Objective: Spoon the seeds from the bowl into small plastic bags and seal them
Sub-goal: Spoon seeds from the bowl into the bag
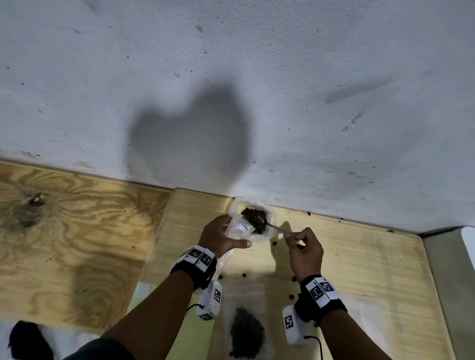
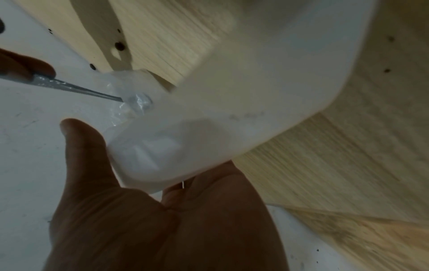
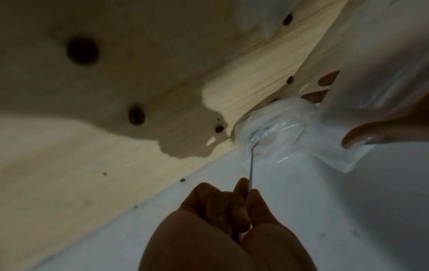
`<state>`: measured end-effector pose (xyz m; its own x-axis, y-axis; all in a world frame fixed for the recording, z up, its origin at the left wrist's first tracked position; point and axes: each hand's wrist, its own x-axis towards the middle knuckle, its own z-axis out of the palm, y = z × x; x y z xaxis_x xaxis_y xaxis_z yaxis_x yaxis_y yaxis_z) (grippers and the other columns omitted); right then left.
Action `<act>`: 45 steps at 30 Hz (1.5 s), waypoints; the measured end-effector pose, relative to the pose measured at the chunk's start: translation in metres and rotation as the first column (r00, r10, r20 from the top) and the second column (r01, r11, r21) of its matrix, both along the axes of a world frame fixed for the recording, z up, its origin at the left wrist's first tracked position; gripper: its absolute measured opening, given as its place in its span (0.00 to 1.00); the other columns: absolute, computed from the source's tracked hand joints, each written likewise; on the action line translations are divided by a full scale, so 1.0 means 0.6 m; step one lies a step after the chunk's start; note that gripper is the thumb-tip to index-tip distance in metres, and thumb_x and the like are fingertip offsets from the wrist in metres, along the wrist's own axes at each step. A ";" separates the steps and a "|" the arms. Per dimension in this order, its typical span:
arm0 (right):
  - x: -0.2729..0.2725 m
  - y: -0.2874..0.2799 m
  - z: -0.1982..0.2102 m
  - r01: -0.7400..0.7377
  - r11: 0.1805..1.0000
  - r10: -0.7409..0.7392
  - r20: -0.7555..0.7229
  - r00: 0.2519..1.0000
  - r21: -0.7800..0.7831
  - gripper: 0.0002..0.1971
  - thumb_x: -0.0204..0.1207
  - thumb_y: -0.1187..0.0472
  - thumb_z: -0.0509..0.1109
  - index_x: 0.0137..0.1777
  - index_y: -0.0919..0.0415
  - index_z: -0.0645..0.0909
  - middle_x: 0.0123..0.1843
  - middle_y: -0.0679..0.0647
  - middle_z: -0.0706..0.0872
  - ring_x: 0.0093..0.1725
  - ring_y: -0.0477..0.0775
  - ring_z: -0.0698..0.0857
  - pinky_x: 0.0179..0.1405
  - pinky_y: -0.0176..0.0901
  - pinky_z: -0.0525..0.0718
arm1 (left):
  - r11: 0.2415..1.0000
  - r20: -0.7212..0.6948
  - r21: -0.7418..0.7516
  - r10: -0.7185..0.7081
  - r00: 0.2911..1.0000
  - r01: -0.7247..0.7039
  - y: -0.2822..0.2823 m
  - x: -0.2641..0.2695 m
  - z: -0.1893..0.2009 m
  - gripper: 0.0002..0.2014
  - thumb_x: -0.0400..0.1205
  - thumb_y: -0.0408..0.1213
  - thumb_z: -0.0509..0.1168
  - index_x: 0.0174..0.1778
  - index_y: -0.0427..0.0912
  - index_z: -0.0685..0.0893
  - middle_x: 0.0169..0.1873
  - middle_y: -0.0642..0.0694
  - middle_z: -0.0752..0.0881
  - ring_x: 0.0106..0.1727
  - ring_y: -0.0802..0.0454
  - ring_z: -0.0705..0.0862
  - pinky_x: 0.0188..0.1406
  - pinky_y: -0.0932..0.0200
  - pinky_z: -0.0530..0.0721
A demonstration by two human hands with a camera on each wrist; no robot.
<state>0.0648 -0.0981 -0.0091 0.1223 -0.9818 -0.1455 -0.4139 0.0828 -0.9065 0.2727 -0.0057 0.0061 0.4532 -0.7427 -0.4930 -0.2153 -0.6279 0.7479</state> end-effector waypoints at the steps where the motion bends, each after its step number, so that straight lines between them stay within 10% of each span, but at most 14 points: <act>1: -0.003 0.003 -0.004 0.011 1.000 -0.011 0.011 1.000 0.028 0.15 0.76 0.67 0.75 0.34 0.60 0.72 0.31 0.51 0.78 0.25 0.44 0.70 0.25 0.35 0.68 | 1.000 0.000 -0.002 -0.002 1.000 0.002 0.001 -0.001 -0.001 0.49 0.56 0.54 0.85 0.74 0.49 0.75 0.66 0.56 0.82 0.63 0.56 0.81 0.58 0.62 0.79; 15: 0.013 -0.004 -0.025 0.127 0.883 -0.241 0.203 0.949 0.451 0.20 0.70 0.71 0.77 0.27 0.57 0.68 0.23 0.55 0.68 0.22 0.49 0.63 0.24 0.38 0.61 | 0.997 0.003 0.018 -0.071 0.997 0.071 0.007 -0.013 0.013 0.53 0.57 0.51 0.86 0.78 0.46 0.70 0.76 0.49 0.74 0.74 0.51 0.75 0.72 0.56 0.75; 31: -0.034 -0.041 0.098 -0.002 0.962 -0.094 0.336 0.937 0.274 0.17 0.73 0.75 0.72 0.32 0.61 0.68 0.36 0.67 0.89 0.18 0.49 0.64 0.21 0.37 0.61 | 0.999 0.042 0.029 -0.031 0.999 0.030 0.008 -0.023 0.022 0.50 0.57 0.49 0.86 0.75 0.46 0.73 0.74 0.49 0.77 0.72 0.52 0.77 0.66 0.64 0.74; 39: -0.004 -0.025 0.085 -0.232 0.972 0.227 0.136 0.964 0.021 0.16 0.72 0.67 0.79 0.34 0.61 0.73 0.39 0.59 0.91 0.36 0.58 0.85 0.36 0.47 0.77 | 0.999 0.007 0.032 -0.006 1.000 0.006 0.006 -0.031 0.022 0.40 0.60 0.47 0.86 0.68 0.46 0.80 0.67 0.48 0.82 0.58 0.55 0.80 0.55 0.63 0.76; 45: -0.024 -0.032 0.070 0.018 1.000 -0.018 0.141 0.990 0.000 0.15 0.71 0.68 0.78 0.31 0.56 0.74 0.40 0.69 0.88 0.33 0.63 0.80 0.36 0.48 0.77 | 0.999 -0.032 0.042 0.002 0.999 0.000 0.001 -0.020 0.018 0.50 0.55 0.52 0.86 0.74 0.46 0.74 0.68 0.52 0.79 0.60 0.57 0.78 0.58 0.60 0.78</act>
